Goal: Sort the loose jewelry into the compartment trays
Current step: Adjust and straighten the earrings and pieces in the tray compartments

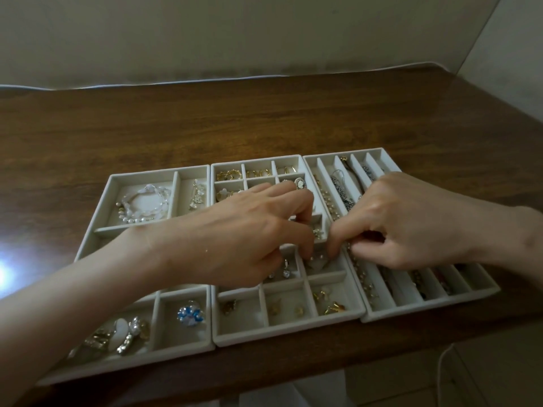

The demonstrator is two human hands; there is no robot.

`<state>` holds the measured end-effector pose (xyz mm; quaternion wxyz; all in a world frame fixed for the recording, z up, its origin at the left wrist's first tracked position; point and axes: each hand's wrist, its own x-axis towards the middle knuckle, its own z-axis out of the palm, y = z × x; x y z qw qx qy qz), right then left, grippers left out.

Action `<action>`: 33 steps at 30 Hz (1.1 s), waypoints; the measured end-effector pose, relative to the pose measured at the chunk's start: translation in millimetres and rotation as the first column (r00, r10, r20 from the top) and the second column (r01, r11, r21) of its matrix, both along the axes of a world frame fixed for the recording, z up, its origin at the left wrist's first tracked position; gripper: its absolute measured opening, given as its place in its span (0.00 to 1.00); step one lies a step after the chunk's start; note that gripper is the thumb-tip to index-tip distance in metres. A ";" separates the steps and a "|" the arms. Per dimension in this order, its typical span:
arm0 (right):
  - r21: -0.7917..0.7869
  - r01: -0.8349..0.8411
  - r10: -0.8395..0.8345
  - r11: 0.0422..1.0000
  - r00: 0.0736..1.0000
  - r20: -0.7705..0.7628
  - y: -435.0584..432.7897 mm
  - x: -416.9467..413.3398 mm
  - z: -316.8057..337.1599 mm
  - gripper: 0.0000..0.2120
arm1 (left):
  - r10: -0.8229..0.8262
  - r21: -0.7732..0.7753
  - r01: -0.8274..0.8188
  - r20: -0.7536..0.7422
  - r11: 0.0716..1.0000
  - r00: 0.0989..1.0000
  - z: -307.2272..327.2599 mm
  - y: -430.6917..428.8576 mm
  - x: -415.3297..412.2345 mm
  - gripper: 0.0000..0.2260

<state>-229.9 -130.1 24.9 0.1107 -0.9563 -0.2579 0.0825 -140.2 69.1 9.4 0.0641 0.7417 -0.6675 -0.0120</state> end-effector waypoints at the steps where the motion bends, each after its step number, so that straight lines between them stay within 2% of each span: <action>1: 0.014 0.003 -0.003 1.000 1.000 -0.006 0.1 -0.6 0.9 0.17 | 0.007 -0.004 -0.007 -0.011 1.000 1.000 0.7 -0.1 0.0 0.19; 8: 0.211 -0.006 0.026 0.977 0.995 -0.093 -2.1 -10.8 6.9 0.12 | -0.001 -0.084 -0.013 -0.166 0.996 0.986 11.6 10.7 -0.7 0.12; 14: 0.152 -0.024 0.046 0.988 0.989 -0.139 5.2 -22.0 -0.8 0.15 | -0.027 -0.056 0.010 -0.309 0.998 0.951 12.1 17.8 -7.8 0.13; 20: 0.187 -0.103 0.121 0.977 0.988 -0.091 10.1 -23.9 -4.0 0.09 | -0.043 -0.069 0.022 -0.323 0.997 0.945 11.1 15.4 -12.5 0.11; 25: 0.141 -0.193 0.204 0.971 0.977 -0.068 19.9 -21.5 -7.9 0.08 | -0.007 -0.091 -0.025 -0.327 0.996 0.945 12.9 14.5 -12.9 0.12; 33: 0.087 -0.208 0.212 0.974 0.977 -0.036 21.0 -16.6 -7.9 0.04 | 0.017 -0.101 -0.049 -0.300 0.994 0.954 13.4 17.1 -13.9 0.09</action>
